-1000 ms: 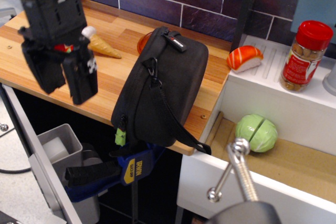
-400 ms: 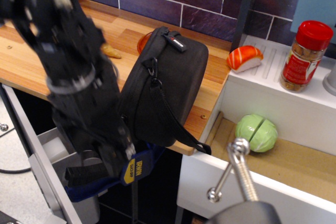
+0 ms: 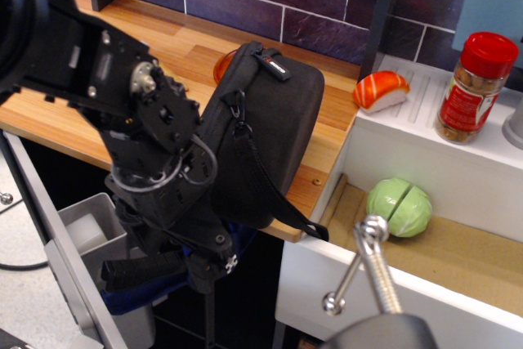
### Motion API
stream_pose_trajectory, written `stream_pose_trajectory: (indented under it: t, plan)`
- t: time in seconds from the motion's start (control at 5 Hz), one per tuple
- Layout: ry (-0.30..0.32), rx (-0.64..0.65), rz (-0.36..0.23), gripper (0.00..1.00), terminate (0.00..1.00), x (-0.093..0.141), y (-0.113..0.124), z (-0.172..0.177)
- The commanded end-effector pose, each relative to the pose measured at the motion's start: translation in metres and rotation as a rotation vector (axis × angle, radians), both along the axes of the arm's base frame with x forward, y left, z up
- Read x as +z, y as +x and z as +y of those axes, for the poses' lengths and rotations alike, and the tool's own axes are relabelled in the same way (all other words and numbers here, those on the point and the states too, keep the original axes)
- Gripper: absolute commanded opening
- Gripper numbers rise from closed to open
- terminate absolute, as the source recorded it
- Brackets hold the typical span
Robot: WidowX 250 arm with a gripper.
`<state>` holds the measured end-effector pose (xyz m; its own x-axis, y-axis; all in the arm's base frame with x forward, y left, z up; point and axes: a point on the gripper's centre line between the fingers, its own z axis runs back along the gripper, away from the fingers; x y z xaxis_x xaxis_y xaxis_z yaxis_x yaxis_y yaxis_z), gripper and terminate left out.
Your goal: Unzip zipper bag
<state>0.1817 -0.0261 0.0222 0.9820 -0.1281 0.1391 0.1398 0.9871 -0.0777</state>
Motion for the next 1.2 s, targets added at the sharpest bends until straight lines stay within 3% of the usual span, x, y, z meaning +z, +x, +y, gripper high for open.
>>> stream_pose_trajectory:
  t: [0.0,0.6,0.8,1.0]
  plan:
    - [-0.02,0.031,-0.041,1.0,0.0,0.015,0.023,0.007]
    - [-0.035,0.078,-0.061,1.0,0.0,0.024,0.034,0.012]
    - [-0.019,0.091,-0.054,0.0,0.0,0.021,0.04,0.01]
    - [-0.042,0.101,-0.049,0.0,0.0,0.026,0.046,0.008]
